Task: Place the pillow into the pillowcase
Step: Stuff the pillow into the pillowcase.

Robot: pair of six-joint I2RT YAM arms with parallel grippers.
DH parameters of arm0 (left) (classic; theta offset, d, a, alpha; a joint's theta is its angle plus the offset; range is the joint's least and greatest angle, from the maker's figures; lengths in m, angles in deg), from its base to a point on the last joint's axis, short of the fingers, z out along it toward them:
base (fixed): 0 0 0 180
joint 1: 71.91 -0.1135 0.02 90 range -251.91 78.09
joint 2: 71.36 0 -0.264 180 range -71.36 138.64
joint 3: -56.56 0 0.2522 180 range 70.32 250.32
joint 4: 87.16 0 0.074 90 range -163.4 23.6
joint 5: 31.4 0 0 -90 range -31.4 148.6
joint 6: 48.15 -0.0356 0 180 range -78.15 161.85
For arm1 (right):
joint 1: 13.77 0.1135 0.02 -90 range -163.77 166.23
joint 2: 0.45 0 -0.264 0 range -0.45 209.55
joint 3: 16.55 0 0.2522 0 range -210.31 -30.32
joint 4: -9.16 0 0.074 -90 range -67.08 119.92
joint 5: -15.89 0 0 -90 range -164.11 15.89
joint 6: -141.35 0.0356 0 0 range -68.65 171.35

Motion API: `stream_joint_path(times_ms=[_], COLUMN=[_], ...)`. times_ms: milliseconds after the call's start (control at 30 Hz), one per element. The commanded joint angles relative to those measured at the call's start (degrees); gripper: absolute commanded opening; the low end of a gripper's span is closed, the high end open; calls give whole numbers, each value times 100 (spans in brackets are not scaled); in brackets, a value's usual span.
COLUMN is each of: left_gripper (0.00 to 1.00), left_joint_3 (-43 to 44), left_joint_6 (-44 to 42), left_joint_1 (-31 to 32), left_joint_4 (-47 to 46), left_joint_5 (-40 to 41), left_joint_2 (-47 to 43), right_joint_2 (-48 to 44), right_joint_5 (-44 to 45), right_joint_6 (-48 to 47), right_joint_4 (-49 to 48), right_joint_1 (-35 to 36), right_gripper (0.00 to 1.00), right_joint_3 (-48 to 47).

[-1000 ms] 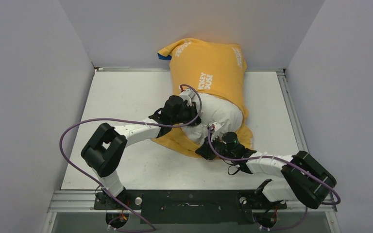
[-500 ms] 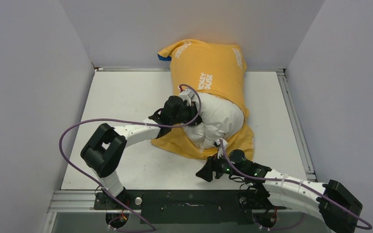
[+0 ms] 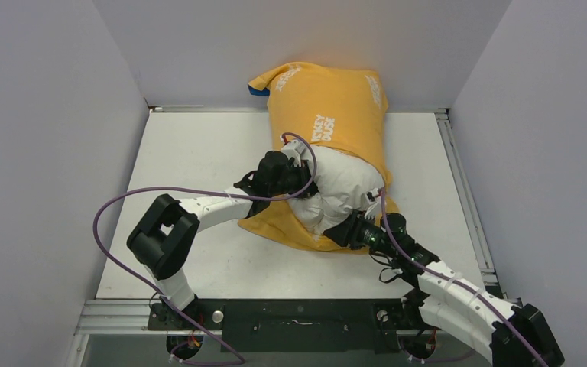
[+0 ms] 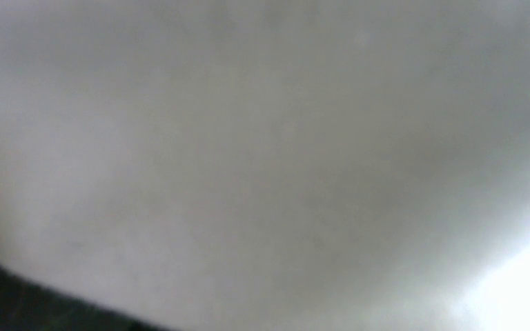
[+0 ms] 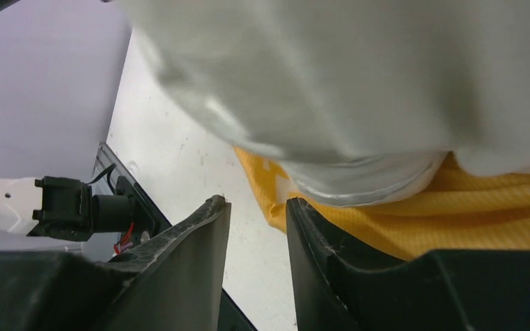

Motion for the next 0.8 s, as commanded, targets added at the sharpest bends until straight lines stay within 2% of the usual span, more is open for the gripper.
stream_joint_path(times_ms=[0,100,267,400,533,767], left_gripper=[0,0,0,0,0,0], left_joint_3=[-36,-58,-59,-89,-86,-97], left_joint_6=[-49,-51,-51,-67,-64,-42], left_joint_1=[-151,-161,-161,-160,-160,-160], left_joint_4=[-229,-235,-238,-240,-235,-251], left_joint_5=[442,429,406,404,373,334], left_joint_2=[-1,-6,-7,-39,-26,-22], right_joint_2=[339,394,189,194,572,1683], right_joint_5=[39,75,263,243,99,134], right_joint_6=[534,728,934,822,741,821], right_joint_4=[-1004,-1391,-1501,-1706,-2287,-3138], right_joint_1=[-183,-274,-626,-1020,-1310,-1413], right_gripper=[35,34,37,52,56,53], right_joint_3=[192,562,1216,1378,1378,1162])
